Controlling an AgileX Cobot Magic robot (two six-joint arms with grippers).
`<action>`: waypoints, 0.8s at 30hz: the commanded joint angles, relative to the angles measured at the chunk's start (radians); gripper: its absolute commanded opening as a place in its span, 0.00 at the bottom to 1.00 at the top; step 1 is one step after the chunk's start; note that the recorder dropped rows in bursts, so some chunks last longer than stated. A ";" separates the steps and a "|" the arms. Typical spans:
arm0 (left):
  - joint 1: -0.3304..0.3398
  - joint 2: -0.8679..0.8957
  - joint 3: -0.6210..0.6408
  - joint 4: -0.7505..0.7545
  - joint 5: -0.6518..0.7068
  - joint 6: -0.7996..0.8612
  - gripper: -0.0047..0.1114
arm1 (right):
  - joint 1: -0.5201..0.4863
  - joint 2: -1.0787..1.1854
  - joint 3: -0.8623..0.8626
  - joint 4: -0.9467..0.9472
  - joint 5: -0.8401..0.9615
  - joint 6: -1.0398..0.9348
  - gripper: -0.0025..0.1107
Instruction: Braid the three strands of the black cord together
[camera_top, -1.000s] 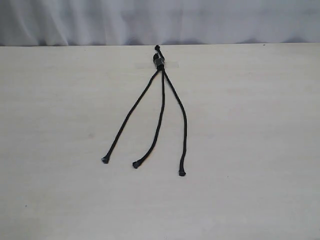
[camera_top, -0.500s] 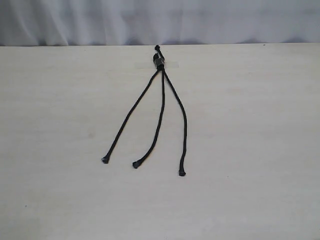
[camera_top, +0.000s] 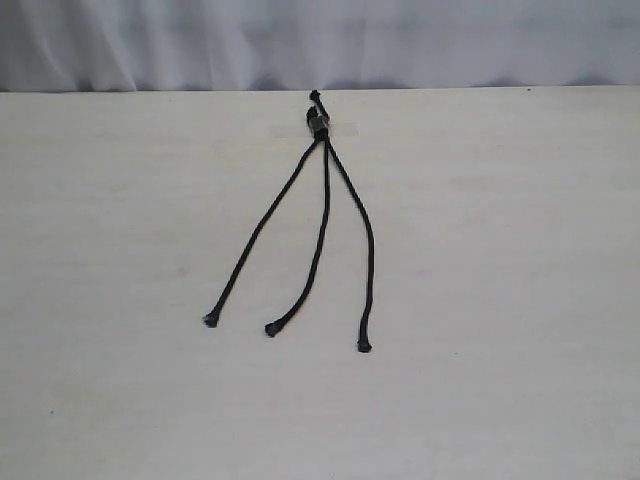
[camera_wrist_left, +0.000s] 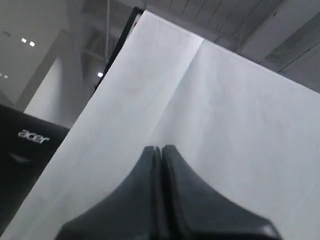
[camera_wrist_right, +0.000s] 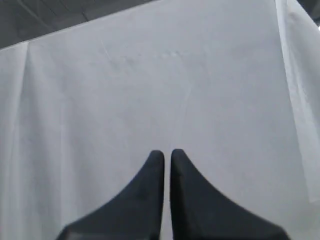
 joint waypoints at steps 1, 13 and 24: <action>-0.001 0.116 -0.165 0.146 0.280 -0.026 0.04 | -0.004 0.122 -0.224 -0.126 0.335 0.033 0.06; -0.164 0.928 -0.424 0.216 0.642 0.052 0.04 | -0.003 0.999 -0.551 -0.123 0.735 -0.039 0.06; -0.542 1.534 -0.654 0.185 0.603 0.084 0.04 | -0.003 1.373 -0.600 0.100 0.761 -0.209 0.06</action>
